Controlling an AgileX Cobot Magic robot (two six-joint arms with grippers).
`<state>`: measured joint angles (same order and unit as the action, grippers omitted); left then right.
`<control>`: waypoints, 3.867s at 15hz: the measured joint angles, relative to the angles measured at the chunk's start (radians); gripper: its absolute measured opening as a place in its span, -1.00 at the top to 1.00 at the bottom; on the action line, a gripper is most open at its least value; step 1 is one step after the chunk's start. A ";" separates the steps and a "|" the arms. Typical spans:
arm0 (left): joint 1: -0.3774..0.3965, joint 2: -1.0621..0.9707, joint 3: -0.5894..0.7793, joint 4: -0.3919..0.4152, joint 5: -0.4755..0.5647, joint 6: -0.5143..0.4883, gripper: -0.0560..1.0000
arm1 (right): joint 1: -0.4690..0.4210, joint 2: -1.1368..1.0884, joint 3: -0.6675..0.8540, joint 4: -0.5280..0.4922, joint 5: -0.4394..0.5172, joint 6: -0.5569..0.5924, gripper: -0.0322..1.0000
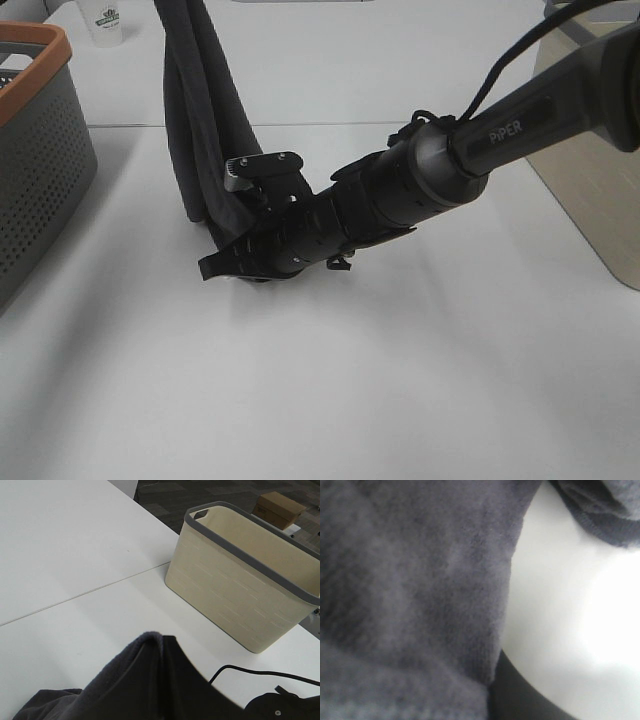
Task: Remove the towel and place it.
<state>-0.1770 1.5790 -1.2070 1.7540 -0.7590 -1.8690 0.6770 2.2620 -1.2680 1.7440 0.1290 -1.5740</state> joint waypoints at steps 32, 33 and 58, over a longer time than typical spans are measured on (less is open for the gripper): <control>-0.009 0.109 -0.047 -0.106 0.519 -0.484 0.89 | -0.313 -0.493 -0.394 -1.949 0.620 0.962 0.90; -0.009 0.148 -0.086 -0.106 0.527 -0.460 0.89 | -0.317 -0.479 -0.394 -1.957 0.575 0.960 0.90; -0.059 0.162 0.445 -0.217 0.511 -0.076 0.89 | -0.316 -0.556 0.390 -1.771 0.055 0.951 0.90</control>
<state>-0.2360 1.7410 -0.7620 1.5370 -0.2480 -1.9450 0.3610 1.7060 -0.8780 -0.0270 0.1840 -0.6230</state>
